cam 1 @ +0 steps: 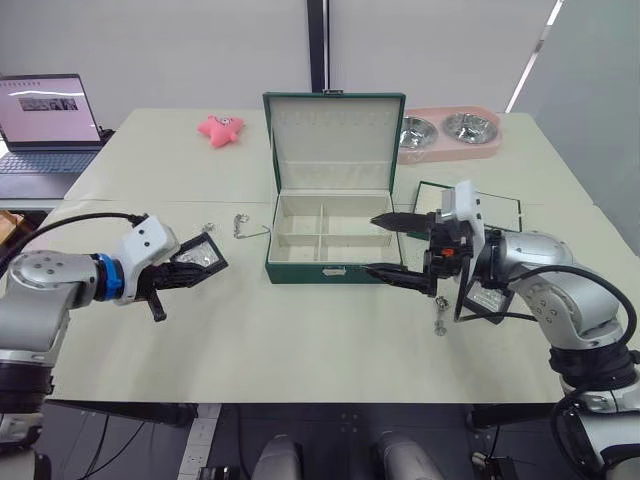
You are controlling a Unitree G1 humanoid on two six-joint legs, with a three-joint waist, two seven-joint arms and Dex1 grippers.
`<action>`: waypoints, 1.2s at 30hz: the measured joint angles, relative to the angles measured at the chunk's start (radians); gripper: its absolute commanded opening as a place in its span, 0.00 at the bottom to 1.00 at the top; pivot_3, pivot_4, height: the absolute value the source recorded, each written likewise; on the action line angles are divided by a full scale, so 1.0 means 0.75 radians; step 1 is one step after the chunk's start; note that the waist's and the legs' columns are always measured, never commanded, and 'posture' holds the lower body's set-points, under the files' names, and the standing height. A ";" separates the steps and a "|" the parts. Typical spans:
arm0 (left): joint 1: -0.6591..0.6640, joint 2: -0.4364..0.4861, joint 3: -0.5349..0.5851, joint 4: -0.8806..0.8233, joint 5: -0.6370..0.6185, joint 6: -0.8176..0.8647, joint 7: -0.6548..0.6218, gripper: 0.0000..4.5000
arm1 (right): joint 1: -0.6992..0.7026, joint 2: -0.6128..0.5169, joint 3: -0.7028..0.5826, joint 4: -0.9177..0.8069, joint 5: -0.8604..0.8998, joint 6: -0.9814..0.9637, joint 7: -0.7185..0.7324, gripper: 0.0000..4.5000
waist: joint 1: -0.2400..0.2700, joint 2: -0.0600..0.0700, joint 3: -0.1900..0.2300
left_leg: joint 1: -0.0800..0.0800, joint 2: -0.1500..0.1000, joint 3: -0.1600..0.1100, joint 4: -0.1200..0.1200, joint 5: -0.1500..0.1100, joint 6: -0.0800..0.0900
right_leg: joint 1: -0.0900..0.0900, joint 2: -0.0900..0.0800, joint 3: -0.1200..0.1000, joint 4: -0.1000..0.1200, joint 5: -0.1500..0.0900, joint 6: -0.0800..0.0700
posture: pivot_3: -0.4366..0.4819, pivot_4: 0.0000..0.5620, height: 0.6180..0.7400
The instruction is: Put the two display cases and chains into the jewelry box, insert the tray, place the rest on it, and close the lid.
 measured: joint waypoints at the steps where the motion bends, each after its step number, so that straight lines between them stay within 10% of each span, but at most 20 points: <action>1: -0.048 -0.001 -0.014 -0.032 -0.020 0.054 -0.010 0.00 | 0.018 -0.011 -0.011 -0.009 -0.001 0.002 -0.008 1.00 | 0.002 -0.001 0.001 | 0.000 0.000 -0.001 0.000 0.000 0.000 | 0.000 0.000 -0.001 0.000 0.000 0.000 | 0.48 0.27 1.00; 12: -0.503 -0.179 -0.287 -0.062 -0.036 0.139 -0.109 0.00 | 0.197 -0.025 -0.101 -0.128 -0.006 0.008 -0.172 1.00 | 0.006 -0.004 0.002 | -0.001 -0.001 -0.001 0.001 0.000 0.000 | 0.001 0.001 -0.001 -0.001 0.000 0.000 | 0.48 0.27 1.00; 36: -1.072 -0.798 -0.584 1.072 0.412 -0.685 -0.183 0.00 | 0.514 -0.039 -0.259 -0.454 -0.006 0.075 -0.529 1.00 | 0.007 -0.005 0.003 | -0.004 -0.002 -0.001 0.001 0.000 0.000 | 0.000 0.001 0.000 -0.003 0.000 0.000 | 0.48 0.27 1.00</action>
